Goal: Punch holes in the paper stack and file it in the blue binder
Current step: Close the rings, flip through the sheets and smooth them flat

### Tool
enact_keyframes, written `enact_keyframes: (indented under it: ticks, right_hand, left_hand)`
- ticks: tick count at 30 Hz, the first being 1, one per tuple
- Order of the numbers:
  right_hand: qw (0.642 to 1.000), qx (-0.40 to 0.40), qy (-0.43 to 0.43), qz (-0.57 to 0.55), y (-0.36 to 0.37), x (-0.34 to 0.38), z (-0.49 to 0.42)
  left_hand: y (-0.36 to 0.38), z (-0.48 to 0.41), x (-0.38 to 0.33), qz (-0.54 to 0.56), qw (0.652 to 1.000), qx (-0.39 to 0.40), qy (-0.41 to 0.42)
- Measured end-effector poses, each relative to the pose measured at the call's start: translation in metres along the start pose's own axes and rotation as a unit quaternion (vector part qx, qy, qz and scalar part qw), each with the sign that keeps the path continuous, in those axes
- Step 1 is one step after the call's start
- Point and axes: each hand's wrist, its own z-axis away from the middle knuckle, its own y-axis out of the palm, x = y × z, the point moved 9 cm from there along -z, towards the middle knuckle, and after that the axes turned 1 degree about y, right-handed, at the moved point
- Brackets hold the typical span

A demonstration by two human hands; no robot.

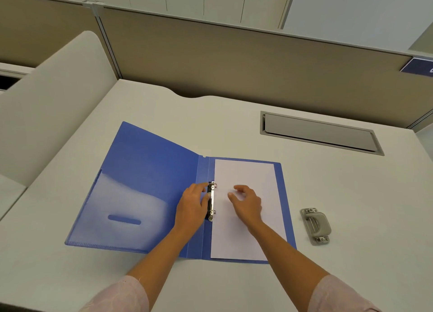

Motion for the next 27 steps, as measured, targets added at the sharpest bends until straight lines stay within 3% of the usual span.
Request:
enact_keyframes:
  ticks: [4, 8, 11, 16, 22, 27]
  right_hand:
    - [0.993, -0.035, -0.019, 0.116, -0.029, -0.031, 0.032]
    - [0.976, -0.038, -0.037, 0.212, -0.027, -0.070, 0.079]
    - [0.970, -0.042, -0.011, 0.238, -0.024, -0.096, 0.101]
    - [0.968, -0.046, 0.036, 0.243, -0.026, -0.108, 0.105]
    - [0.976, -0.052, 0.036, 0.207, -0.032, -0.091, 0.094]
    - [0.977, -0.099, 0.094, 0.161, -0.054, -0.090, 0.097]
  left_hand:
    - [-0.001, 0.041, -0.031, -0.046, 0.991, -0.006, 0.124]
    - [0.030, 0.090, -0.036, -0.083, 0.970, 0.088, 0.212]
    - [0.057, 0.112, -0.014, -0.149, 0.954, 0.171, 0.196]
    - [0.060, 0.111, 0.006, -0.243, 0.931, 0.193, 0.191]
    - [0.065, 0.095, 0.012, -0.257, 0.921, 0.233, 0.178]
    - [0.068, 0.091, 0.014, -0.253, 0.919, 0.242, 0.178]
